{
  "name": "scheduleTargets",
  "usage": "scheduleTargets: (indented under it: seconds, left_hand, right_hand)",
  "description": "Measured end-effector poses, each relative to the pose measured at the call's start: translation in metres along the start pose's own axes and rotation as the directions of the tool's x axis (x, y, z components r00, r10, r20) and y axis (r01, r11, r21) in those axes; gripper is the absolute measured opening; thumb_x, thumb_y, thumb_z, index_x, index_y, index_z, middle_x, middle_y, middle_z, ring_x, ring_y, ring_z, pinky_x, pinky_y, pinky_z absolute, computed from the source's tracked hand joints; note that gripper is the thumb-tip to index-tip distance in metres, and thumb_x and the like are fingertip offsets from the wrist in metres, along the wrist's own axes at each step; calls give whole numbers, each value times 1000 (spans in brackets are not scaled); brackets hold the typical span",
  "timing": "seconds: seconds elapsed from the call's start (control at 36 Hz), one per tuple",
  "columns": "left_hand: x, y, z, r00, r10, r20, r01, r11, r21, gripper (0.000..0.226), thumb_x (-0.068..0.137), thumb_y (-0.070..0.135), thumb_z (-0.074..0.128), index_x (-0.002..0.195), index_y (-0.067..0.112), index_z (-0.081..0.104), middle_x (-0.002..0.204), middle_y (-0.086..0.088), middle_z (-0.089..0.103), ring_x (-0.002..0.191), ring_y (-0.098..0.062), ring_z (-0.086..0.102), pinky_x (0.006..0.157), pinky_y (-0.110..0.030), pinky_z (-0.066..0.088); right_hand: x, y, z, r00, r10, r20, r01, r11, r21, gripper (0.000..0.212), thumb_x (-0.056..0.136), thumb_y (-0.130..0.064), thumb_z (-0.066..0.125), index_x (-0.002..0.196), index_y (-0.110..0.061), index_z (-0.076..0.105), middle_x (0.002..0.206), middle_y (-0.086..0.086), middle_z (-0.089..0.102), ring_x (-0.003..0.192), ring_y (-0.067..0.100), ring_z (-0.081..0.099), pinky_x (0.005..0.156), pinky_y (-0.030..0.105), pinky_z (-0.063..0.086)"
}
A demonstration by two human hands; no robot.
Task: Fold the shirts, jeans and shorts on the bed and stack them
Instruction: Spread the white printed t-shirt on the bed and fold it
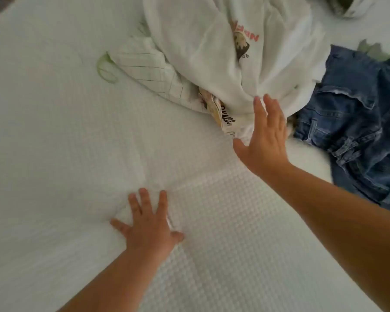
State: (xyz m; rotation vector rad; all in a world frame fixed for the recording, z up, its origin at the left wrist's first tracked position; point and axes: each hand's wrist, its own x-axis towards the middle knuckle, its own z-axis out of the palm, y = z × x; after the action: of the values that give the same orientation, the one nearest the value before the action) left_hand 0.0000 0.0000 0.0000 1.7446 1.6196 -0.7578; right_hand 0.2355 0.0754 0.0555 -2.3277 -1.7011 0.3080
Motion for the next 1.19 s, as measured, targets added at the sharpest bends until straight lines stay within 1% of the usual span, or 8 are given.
scheduleTargets:
  seconds: [0.14, 0.28, 0.53, 0.69, 0.78, 0.92, 1.08, 1.19]
  left_hand:
    - [8, -3, 6, 999, 12, -42, -12, 1000, 2, 105, 77, 72, 50, 144, 35, -21, 152, -9, -29, 139, -32, -27, 102, -72, 7]
    - [10, -3, 9, 998, 22, -62, -21, 1000, 13, 105, 76, 71, 51, 144, 36, -21, 153, -9, -29, 139, -32, -27, 101, -73, 5]
    - [8, -7, 5, 998, 30, -51, -32, 999, -36, 108, 71, 72, 56, 145, 40, -17, 153, -5, -28, 140, -28, -26, 102, -73, 4]
    - [-32, -21, -52, 988, 136, 67, -122, 976, -180, 89, 81, 57, 60, 150, 32, 10, 159, -5, -3, 145, -22, -2, 113, -53, 14]
    - [-79, -28, -84, 973, 209, -96, -230, 872, -433, 69, 84, 44, 63, 144, 25, 35, 150, -2, 34, 137, -16, 32, 108, -27, 26]
    - [-193, -11, -128, 828, 309, -468, -540, 666, -515, 71, 74, 46, 67, 138, 36, 36, 127, 18, 46, 115, 4, 43, 85, -6, 30]
    - [-307, 12, -153, 711, 494, -501, -696, 595, -401, 79, 73, 46, 71, 140, 37, 31, 131, 13, 44, 115, -1, 45, 94, -20, 39]
    - [-361, 13, -173, 678, 456, -577, -714, 596, -368, 27, 71, 53, 60, 90, 35, 58, 93, 9, 60, 85, -2, 51, 70, -23, 44]
  right_hand:
    - [47, -12, 4, 992, -23, 127, 37, 993, -116, 70, 86, -28, 52, 148, -19, 20, 150, 6, 30, 139, 26, 23, 114, 40, 11]
    - [48, -14, 9, 995, 83, 63, -82, 996, -17, 22, 88, -19, 50, 108, -14, 59, 84, 3, 52, 91, 33, 54, 76, 41, 45]
    - [16, -20, -25, 969, 75, 235, -80, 997, 13, 55, 67, -44, 80, 103, -21, 45, 80, -8, 45, 81, 19, 48, 69, 35, 43]
    - [-49, -40, -96, 996, 61, 59, -71, 980, 188, 8, 88, -20, 56, 92, -18, 50, 74, 0, 55, 64, 18, 52, 49, 26, 36]
    - [-90, -60, -138, 999, 50, 8, -50, 972, 231, 8, 89, -22, 58, 85, -22, 50, 65, -11, 50, 58, 4, 46, 48, 18, 27]
    - [-164, -98, -200, 994, 24, 106, -60, 932, 358, 6, 87, -19, 61, 88, -22, 56, 76, -9, 56, 70, 9, 52, 61, 25, 40]
    - [-236, -148, -287, 981, -6, 193, -104, 824, 557, 23, 82, -9, 60, 83, -32, 56, 72, -11, 57, 63, 3, 51, 53, 13, 40]
    - [-271, -170, -342, 987, -58, 148, -43, 799, 600, 37, 80, -4, 61, 84, -40, 54, 81, -17, 59, 78, -7, 53, 64, 7, 41]
